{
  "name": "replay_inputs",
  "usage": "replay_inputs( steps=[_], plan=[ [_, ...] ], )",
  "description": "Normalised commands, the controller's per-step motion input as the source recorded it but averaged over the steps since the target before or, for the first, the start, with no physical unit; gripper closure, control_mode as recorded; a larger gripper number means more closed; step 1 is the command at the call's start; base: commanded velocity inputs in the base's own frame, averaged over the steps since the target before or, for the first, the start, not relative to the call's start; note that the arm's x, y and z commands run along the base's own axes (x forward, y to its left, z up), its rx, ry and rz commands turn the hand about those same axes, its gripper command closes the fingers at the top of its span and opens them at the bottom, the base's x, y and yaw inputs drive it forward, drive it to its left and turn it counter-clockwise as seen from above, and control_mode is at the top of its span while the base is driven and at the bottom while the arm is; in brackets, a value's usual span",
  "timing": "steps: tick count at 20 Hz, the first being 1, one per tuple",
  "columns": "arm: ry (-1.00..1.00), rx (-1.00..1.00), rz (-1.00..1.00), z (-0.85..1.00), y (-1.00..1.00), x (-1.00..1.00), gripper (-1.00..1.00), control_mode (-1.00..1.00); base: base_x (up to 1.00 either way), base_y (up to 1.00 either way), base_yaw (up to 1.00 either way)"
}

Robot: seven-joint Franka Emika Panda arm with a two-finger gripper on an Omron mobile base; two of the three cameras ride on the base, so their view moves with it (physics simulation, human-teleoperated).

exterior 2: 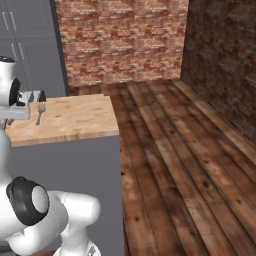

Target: Take the tongs from the drawer on the left and place them on the dining counter next to the tray containing the hot dog.

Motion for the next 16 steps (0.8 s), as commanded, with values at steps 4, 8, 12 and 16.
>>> replay_inputs(
  steps=[4, 8, 12, 16],
  plan=[
    [0.07, -0.08, -0.1, 0.0, 0.74, 0.7, 1.0, -1.0, 0.0, 0.0, 0.0],
    [0.18, -0.17, -0.13, 0.0, 0.76, 0.72, 1.0, -1.0, 0.0, 0.0, 0.0],
    [0.16, -0.21, -0.2, 0.0, 0.63, 0.75, 1.0, -1.0, 0.0, 0.0, 0.0],
    [0.09, -0.16, -0.19, 0.0, 0.15, 0.66, 1.0, -1.0, 0.0, 0.0, 0.0]
  ],
)
